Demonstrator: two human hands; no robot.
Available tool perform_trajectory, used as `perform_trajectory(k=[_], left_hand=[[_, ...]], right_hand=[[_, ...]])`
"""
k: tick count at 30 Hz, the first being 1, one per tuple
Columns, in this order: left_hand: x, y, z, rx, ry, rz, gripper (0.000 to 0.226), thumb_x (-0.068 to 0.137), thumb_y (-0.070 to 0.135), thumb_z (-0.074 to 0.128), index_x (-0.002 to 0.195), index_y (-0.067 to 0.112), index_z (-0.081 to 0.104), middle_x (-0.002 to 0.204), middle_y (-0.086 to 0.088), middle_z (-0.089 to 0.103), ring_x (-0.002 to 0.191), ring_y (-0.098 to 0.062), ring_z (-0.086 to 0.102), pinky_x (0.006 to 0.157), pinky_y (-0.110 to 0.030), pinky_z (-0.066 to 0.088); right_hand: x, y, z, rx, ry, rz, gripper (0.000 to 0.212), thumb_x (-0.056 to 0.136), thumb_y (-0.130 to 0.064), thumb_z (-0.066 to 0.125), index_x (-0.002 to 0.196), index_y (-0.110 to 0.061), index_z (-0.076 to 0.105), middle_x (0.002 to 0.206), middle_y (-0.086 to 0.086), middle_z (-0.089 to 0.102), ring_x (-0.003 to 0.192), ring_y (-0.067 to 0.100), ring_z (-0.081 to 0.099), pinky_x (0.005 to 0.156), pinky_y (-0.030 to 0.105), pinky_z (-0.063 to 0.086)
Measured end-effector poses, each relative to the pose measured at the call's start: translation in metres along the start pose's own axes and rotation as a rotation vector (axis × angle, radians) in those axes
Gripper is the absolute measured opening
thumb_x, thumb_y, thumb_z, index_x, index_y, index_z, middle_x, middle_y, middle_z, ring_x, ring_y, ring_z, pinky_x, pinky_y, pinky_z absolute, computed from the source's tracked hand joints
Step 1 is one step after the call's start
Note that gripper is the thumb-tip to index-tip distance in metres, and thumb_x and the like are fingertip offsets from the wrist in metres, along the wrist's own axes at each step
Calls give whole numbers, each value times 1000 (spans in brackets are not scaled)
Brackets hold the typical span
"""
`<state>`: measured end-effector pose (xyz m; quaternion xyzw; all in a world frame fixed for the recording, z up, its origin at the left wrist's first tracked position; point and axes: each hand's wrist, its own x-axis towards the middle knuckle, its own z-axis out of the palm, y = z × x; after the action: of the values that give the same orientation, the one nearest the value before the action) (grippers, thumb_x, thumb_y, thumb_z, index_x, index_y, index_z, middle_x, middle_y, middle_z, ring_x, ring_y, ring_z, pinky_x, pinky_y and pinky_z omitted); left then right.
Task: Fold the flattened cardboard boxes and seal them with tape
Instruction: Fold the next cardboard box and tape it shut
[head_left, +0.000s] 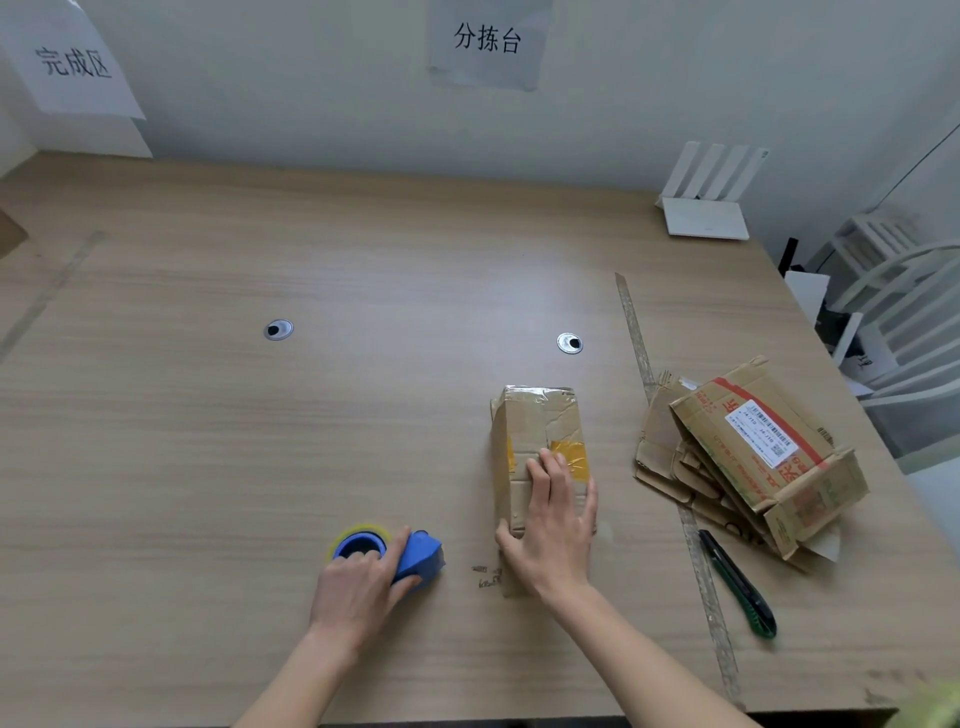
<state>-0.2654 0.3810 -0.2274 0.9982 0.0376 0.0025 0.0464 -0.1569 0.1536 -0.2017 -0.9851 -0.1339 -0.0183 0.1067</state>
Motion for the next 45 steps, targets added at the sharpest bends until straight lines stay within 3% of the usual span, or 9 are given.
perform_trajectory(k=[3, 7, 11, 14, 19, 24, 32, 39, 45], left_hand=[[-1, 1, 1, -40, -112, -27, 72, 45, 57, 93, 106, 22, 76, 50, 7, 19, 32, -19, 23, 51, -17, -3], [4, 5, -2, -72, -108, -41, 74, 66, 79, 59, 113, 24, 74, 43, 9, 29, 30, -16, 42, 46, -15, 0], [26, 27, -29, -53, 119, 22, 72, 82, 73, 39, 117, 19, 70, 69, 5, 61, 48, -18, 55, 39, -23, 25], [49, 52, -33, -106, 265, 238, 65, 91, 66, 43, 133, 20, 60, 107, 2, 66, 86, -17, 65, 68, -30, 51], [79, 86, -21, -169, 199, 415, 71, 87, 67, 49, 143, 24, 49, 149, 2, 48, 132, -14, 48, 106, -31, 35], [84, 82, -4, -223, 160, 438, 68, 81, 60, 62, 137, 22, 55, 152, 2, 45, 126, -15, 55, 102, -28, 38], [93, 76, -4, -238, 152, 489, 66, 82, 66, 57, 131, 23, 61, 150, 2, 48, 120, -17, 58, 94, -30, 52], [96, 74, -6, -249, 134, 501, 66, 83, 67, 59, 134, 25, 58, 153, 5, 43, 123, -14, 56, 94, -30, 53], [97, 74, -9, -254, 116, 492, 65, 83, 67, 60, 133, 26, 58, 155, 6, 41, 121, -15, 58, 92, -30, 53]], right_hand=[[1, -3, -1, -10, -46, 0, 97, 70, -65, 71, 146, -15, 40, 158, 2, 30, 153, 24, 24, 120, 64, 17], [5, 14, -18, 151, -263, -66, 121, 70, -88, 53, 160, -24, 3, 166, -10, -13, 153, 9, -22, 118, 49, -26], [15, 51, -48, 237, -426, -250, 104, 84, -69, 62, 162, -32, 3, 163, -21, -19, 153, 4, -17, 125, 46, -6], [22, 69, -52, 108, -370, -370, 93, 88, -58, 63, 161, -37, 10, 165, -21, -12, 155, 9, 1, 119, 30, 6], [16, 77, -36, 91, -241, -427, 89, 81, -60, 57, 159, -33, 24, 168, -15, 7, 151, 12, 22, 110, 29, 16], [27, 92, -32, 259, -323, -477, 95, 83, -58, 67, 161, -33, 18, 169, -17, 0, 155, 5, 5, 122, 23, 11], [53, 137, -58, 254, -478, -600, 96, 81, -55, 77, 159, -33, 26, 168, -17, 12, 154, 3, 9, 125, 28, 15], [78, 134, -68, 177, -435, -718, 85, 72, -51, 84, 145, -30, 47, 155, -9, 40, 138, 16, 40, 107, 35, 43], [86, 128, -66, 123, -412, -771, 89, 62, -50, 90, 138, -30, 48, 147, -5, 42, 128, 19, 42, 97, 34, 45]])
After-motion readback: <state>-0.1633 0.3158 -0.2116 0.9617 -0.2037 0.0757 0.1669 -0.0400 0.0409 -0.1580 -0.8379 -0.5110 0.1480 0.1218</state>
